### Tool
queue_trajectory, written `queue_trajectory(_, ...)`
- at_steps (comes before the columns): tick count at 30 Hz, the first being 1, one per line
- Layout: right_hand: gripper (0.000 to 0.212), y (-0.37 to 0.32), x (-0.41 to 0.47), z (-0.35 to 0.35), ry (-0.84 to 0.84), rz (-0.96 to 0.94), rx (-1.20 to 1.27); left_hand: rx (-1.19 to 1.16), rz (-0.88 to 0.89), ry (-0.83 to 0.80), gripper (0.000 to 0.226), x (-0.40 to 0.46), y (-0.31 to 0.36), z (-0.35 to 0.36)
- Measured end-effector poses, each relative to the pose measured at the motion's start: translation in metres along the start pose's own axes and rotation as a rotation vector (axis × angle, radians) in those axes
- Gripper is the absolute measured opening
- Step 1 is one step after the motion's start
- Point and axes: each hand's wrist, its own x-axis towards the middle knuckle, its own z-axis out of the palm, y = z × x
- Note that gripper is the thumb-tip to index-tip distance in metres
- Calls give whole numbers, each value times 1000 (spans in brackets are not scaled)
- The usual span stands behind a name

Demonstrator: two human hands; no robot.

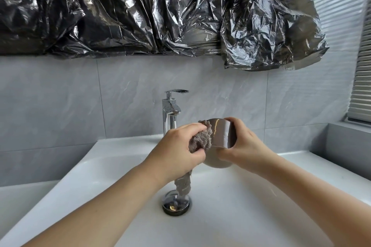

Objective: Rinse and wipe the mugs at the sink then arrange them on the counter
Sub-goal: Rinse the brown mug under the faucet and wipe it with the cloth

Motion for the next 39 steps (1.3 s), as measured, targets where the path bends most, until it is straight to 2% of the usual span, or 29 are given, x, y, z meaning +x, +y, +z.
queue_trajectory(2,79,-2,-1,-1,-16,2,21,-89,-85,48,52,1,0,0)
queue_trajectory(4,75,-6,-2,-2,-10,3,140,-217,-158,73,50,3,-5,0)
queue_trajectory(9,63,-9,0,-7,3,5,452,-434,-163,-52,45,6,-10,-3)
queue_trajectory(11,63,-8,-1,-8,7,-27,459,-477,-161,-60,46,9,-11,-6)
queue_trajectory(14,74,-8,-5,-11,8,-114,287,-554,-120,-14,36,13,-7,-13)
queue_trajectory(18,74,-14,-12,-6,-69,-241,5,-393,-157,-3,40,13,-6,-11)
queue_trajectory(23,81,-6,-5,-9,68,-226,4,-331,-5,-142,53,5,3,-10)
queue_trajectory(25,83,-7,-5,-12,69,-247,-27,-281,12,-42,49,6,3,-9)
queue_trajectory(28,94,-12,-8,-10,-15,-293,-95,-239,-45,193,31,13,-3,-8)
queue_trajectory(30,95,-12,-9,-5,-33,-275,-113,-264,-82,234,25,15,-6,-8)
queue_trajectory(33,86,-5,-6,-2,25,-209,-35,-255,26,91,20,12,2,-10)
queue_trajectory(35,84,-1,-4,-4,47,-220,-53,-232,119,-57,21,9,7,-6)
queue_trajectory(36,84,0,-3,-5,37,-231,-81,-199,150,-75,22,9,8,-4)
queue_trajectory(39,84,-4,-2,-4,-27,-256,-162,-71,178,95,22,16,3,-2)
